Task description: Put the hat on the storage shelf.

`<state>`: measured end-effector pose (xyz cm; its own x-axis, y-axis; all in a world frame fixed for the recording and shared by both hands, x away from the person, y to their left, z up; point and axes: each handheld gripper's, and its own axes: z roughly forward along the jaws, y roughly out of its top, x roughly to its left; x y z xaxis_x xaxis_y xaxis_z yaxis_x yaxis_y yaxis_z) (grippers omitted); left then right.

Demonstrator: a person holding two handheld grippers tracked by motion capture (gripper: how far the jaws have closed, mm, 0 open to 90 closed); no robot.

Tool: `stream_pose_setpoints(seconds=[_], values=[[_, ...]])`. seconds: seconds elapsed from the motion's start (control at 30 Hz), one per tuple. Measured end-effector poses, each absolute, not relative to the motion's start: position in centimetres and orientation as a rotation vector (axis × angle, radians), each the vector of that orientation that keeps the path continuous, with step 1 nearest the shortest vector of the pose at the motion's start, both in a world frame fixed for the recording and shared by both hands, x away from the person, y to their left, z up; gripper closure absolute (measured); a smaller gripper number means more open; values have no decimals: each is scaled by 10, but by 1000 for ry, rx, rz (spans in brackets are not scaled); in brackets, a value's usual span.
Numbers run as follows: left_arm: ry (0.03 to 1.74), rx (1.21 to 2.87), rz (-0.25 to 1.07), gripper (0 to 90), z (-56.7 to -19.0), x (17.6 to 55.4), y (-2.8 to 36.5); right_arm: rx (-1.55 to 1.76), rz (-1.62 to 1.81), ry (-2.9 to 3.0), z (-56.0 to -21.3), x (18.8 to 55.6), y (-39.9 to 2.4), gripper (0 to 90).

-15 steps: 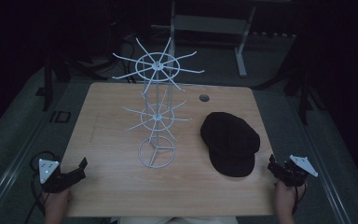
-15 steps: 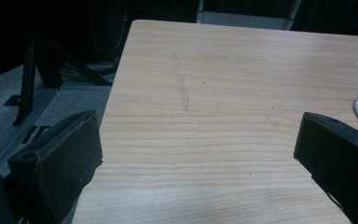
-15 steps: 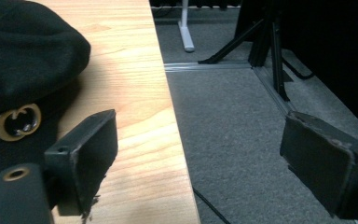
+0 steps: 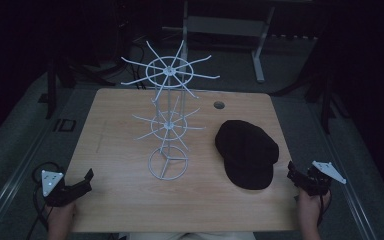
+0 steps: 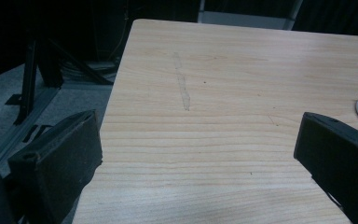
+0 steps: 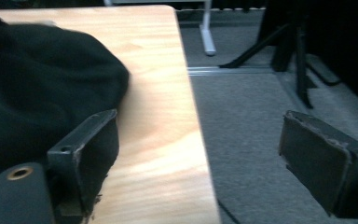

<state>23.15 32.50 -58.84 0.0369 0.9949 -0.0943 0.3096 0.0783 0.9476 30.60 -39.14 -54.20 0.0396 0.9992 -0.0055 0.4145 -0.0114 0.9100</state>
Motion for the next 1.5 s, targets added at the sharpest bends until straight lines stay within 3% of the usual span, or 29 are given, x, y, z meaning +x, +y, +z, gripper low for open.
stream_pose_setpoints(seconds=[0.7,1.37,1.5], values=[[1432,1392,939,14,-588,232,325,1398,1063,1652,-484,336,-332,138],[1427,1390,935,14,-588,232,326,1397,1079,1807,-468,393,-274,117],[1426,1390,935,14,-588,232,325,1419,1088,1842,-466,408,-267,167]])
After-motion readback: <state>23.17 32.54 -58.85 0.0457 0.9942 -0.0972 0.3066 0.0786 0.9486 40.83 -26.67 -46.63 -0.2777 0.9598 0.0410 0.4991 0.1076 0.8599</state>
